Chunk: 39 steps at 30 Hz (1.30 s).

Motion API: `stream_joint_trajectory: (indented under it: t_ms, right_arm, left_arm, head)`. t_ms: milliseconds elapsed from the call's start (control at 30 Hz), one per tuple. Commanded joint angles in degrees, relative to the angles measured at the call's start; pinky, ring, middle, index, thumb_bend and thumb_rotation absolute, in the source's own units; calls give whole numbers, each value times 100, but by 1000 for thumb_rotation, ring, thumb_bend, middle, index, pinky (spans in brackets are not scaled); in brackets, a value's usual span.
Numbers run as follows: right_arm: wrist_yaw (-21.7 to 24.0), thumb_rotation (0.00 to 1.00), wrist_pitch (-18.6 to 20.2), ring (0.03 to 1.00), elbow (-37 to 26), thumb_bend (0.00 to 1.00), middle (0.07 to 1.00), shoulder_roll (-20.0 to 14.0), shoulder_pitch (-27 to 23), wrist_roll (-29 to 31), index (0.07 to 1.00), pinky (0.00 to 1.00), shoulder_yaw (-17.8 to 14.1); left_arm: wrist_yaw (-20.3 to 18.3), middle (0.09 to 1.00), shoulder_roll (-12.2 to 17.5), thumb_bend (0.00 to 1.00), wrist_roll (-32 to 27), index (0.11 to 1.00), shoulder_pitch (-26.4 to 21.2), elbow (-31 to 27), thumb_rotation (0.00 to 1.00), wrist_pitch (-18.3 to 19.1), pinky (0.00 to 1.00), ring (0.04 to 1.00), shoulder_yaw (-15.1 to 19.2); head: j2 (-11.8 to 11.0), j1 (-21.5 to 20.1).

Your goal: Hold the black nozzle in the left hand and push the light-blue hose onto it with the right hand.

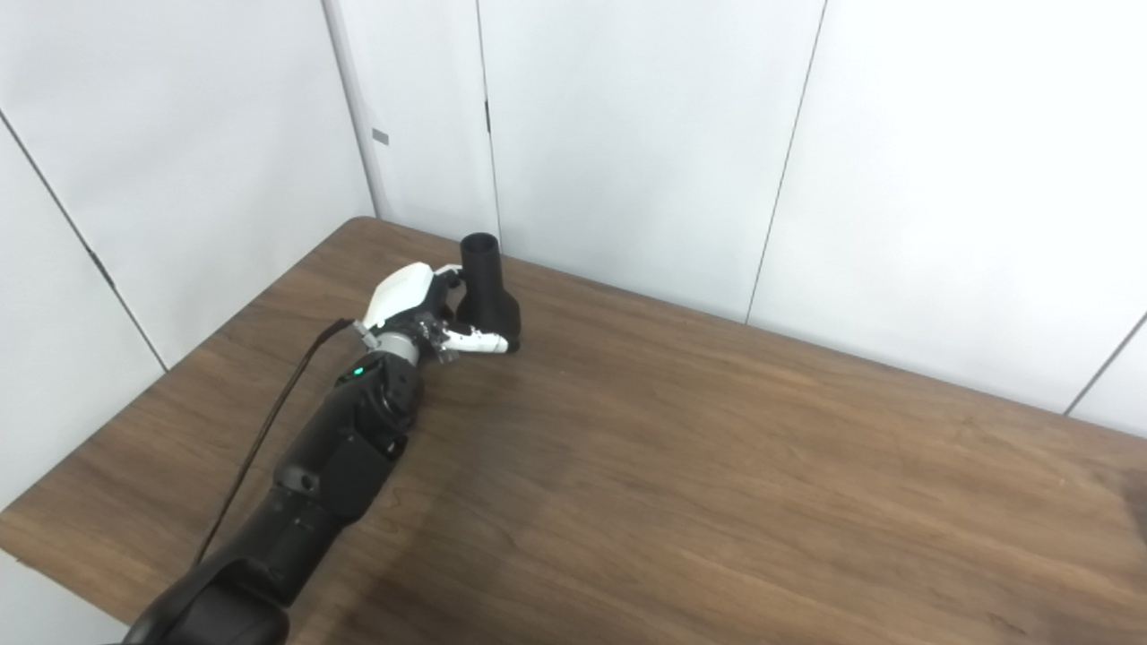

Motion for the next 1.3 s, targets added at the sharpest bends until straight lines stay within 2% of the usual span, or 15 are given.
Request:
stream_joint_trajectory:
  t_ms: [0,300,433,600,700,833,1000,1067,1100,1133,1167,1233,1267]
  right_arm:
    - [9,672,94,637,-152,529,662,-88,110,-46,636,510,3]
    - [14,673,119,637,-273,510,662,-93,185,-47,637,509,13]
    - [24,668,201,643,-374,527,668,-80,228,-15,645,519,22]
    - [16,643,299,656,-445,482,680,-66,254,19,663,542,28]
    - [46,624,211,656,-393,447,680,-81,252,58,665,542,32]
    - [75,606,278,667,-412,398,691,-106,271,95,674,559,37]
    - [88,587,254,658,-419,378,683,-107,280,92,670,547,38]
    - [117,583,244,661,-418,375,687,-116,280,118,671,551,44]
    - [127,582,245,664,-421,371,690,-120,280,127,673,556,46]
    - [132,581,265,666,-450,369,692,-128,284,117,674,559,50]
    - [134,581,276,667,-462,361,693,-132,286,114,676,561,50]
    - [140,579,268,667,-467,363,692,-133,289,123,675,561,47]
    - [136,576,259,664,-470,362,689,-129,290,117,673,559,45]
  left_arm:
    - [-609,887,-204,1000,-160,842,81,338,304,78,1000,961,-215]
    - [-663,900,-74,1000,-19,857,80,519,354,80,1000,960,-619]
    - [-641,885,-57,1000,51,839,98,599,343,81,1000,950,-693]
    - [-598,861,-22,1000,158,808,113,755,328,79,1000,926,-876]
    - [-589,853,-9,1000,227,806,105,877,325,80,1000,920,-951]
    - [-310,728,-43,1000,221,722,144,1010,259,71,1000,832,-973]
    - [160,672,-69,997,64,618,233,1137,138,-286,1000,780,-1002]
    - [413,644,-102,967,34,568,258,1316,82,-560,1000,765,-1033]
    - [498,630,-113,751,15,529,266,1375,72,-657,1000,756,-1042]
    - [626,622,-137,640,-20,509,285,1466,67,-821,1000,752,-1050]
    - [748,605,-163,571,-67,495,306,1555,62,-1002,1000,741,-1053]
    - [982,563,-206,536,-192,486,354,1710,56,-1423,1000,723,-1057]
    - [1080,547,-228,526,-271,459,386,1761,22,-1637,1000,714,-1046]
  head:
    - [9,-12]
    - [59,-63]
    - [82,-94]
    - [88,-117]
    - [95,-127]
    - [111,-168]
    - [133,-177]
    - [133,-177]
    - [133,-177]
    - [145,-189]
    - [148,-191]
    - [156,-195]
    - [166,-193]
